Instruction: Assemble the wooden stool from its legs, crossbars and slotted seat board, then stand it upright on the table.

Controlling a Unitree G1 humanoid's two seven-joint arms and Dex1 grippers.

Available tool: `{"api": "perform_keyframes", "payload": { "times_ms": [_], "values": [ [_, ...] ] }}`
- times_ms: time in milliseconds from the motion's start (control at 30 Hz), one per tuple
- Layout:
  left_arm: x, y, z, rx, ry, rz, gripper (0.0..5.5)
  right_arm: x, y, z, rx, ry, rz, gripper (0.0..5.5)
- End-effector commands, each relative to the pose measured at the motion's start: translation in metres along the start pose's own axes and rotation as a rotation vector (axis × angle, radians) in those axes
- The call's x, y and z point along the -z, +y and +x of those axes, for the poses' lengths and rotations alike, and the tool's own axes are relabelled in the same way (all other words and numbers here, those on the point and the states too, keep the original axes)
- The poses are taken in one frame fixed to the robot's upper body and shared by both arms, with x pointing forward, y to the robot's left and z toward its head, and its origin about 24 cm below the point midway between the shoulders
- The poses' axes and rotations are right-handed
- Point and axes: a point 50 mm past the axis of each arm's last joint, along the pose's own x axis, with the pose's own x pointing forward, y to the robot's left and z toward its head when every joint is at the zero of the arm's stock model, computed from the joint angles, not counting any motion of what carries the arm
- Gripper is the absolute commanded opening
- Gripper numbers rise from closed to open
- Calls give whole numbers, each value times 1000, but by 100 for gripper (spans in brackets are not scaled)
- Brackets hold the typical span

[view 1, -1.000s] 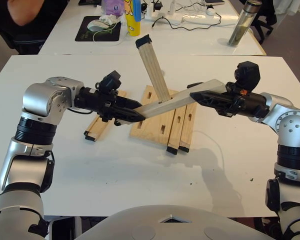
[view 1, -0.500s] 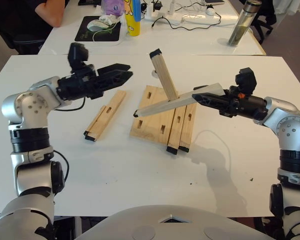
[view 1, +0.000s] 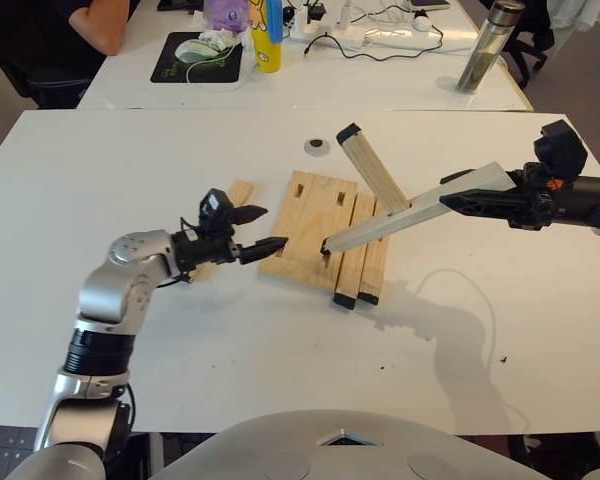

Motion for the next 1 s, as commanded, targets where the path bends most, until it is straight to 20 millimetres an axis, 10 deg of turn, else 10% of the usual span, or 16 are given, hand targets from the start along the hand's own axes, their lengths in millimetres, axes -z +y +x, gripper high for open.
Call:
{"api": "perform_keyframes", "payload": {
  "times_ms": [33,433,1000],
  "values": [
    [11,-12,17,-21,-5,83,385,-3,1,8,-16,27,-47,206],
    [50,-43,40,-63,119,82,208,-3,1,0,-4,77,-72,206],
    [53,-47,48,-178,272,97,0,-12,-4,26,-29,219,-218,206]
  ]
}}
